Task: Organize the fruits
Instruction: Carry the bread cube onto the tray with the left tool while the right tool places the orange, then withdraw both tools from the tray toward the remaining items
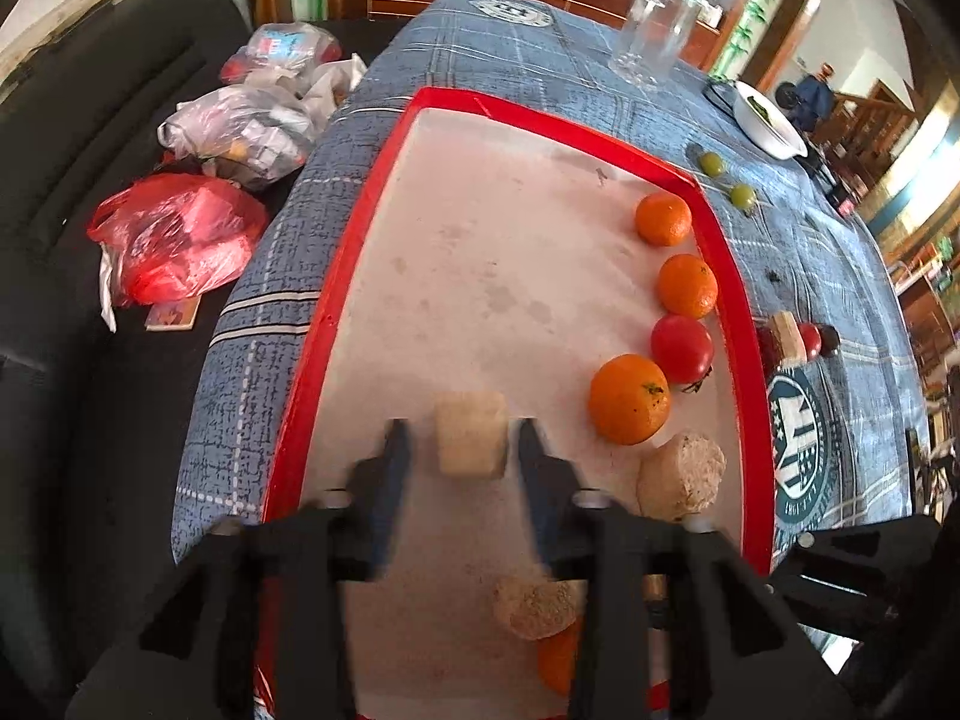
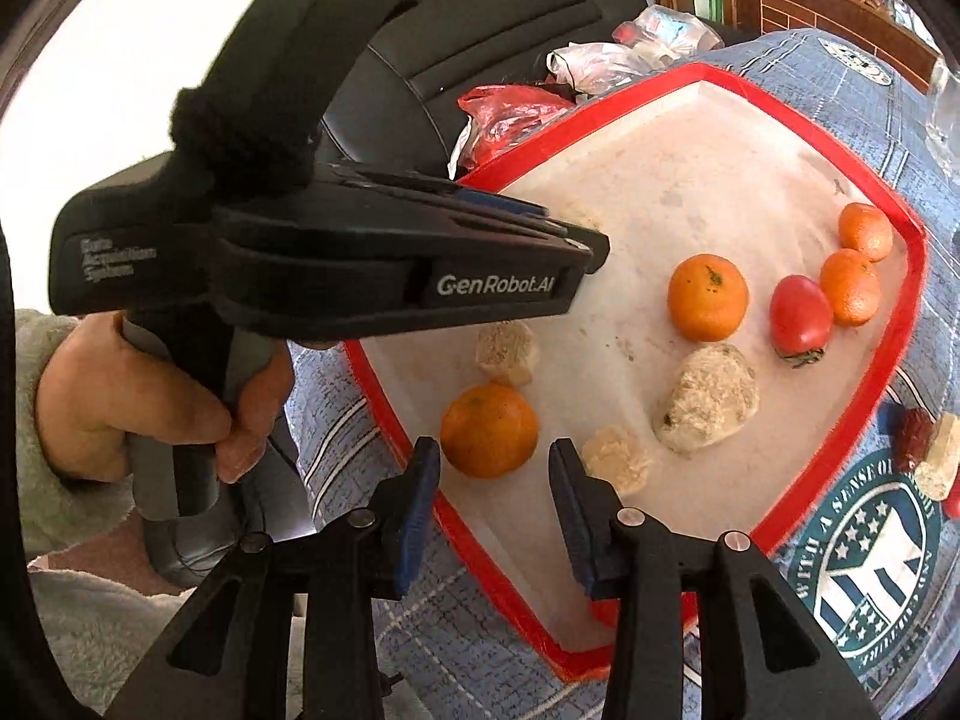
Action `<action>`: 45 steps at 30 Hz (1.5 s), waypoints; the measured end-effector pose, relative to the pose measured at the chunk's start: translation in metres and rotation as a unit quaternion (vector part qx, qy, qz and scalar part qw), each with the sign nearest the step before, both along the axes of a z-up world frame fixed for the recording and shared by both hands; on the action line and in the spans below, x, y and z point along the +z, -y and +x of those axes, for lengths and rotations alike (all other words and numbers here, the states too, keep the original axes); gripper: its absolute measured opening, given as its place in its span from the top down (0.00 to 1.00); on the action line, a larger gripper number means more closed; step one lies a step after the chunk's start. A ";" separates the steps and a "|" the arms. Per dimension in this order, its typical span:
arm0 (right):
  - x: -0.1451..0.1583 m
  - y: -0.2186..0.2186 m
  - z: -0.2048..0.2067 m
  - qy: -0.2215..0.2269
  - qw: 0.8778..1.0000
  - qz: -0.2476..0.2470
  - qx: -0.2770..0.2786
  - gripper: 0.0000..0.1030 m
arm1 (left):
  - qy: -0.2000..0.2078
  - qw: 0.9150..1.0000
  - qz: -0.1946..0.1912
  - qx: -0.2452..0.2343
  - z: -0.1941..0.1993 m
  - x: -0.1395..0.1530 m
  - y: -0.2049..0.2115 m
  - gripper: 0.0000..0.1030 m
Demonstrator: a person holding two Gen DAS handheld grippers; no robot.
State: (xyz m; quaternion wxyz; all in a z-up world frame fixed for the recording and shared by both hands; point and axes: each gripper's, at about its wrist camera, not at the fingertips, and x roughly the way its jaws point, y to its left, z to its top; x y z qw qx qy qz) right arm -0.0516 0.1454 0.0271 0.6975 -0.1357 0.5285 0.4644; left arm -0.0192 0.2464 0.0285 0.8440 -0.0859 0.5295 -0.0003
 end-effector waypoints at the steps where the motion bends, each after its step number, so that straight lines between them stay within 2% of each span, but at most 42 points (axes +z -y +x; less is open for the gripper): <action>1: 0.002 0.003 0.000 0.000 1.000 0.004 -0.001 0.61 | 0.003 1.000 -0.006 0.006 -0.001 0.001 -0.001 0.48; 5: 0.012 0.016 -0.005 0.008 1.000 0.023 -0.006 0.61 | 0.009 1.000 -0.010 0.021 -0.006 0.003 -0.004 0.48; 9: 0.020 0.038 -0.004 0.015 0.999 0.031 -0.024 0.57 | 0.017 0.999 -0.010 0.039 -0.012 0.009 -0.005 0.48; 15: 0.026 0.082 0.005 0.014 0.997 0.035 -0.074 0.56 | 0.033 0.997 -0.020 0.068 -0.017 0.020 -0.003 0.44; 19: 0.030 0.116 0.015 0.020 0.993 0.036 -0.115 0.56 | 0.046 0.997 -0.022 0.059 -0.016 0.029 0.011 0.44; 25: 0.030 0.186 0.038 0.015 0.979 0.038 -0.202 0.55 | 0.061 0.998 -0.010 0.000 -0.005 0.045 0.058 0.44; 30: 0.033 0.233 0.052 0.016 0.964 0.038 -0.264 0.55 | 0.062 0.994 0.013 -0.088 0.010 0.051 0.113 0.44; 35: 0.032 0.254 0.063 0.021 0.956 0.028 -0.292 0.55 | 0.034 0.986 0.031 -0.160 0.028 0.039 0.158 0.44; 45: 0.022 0.272 0.081 0.020 0.948 0.002 -0.318 0.56 | 0.004 0.970 0.055 -0.238 0.059 0.019 0.197 0.45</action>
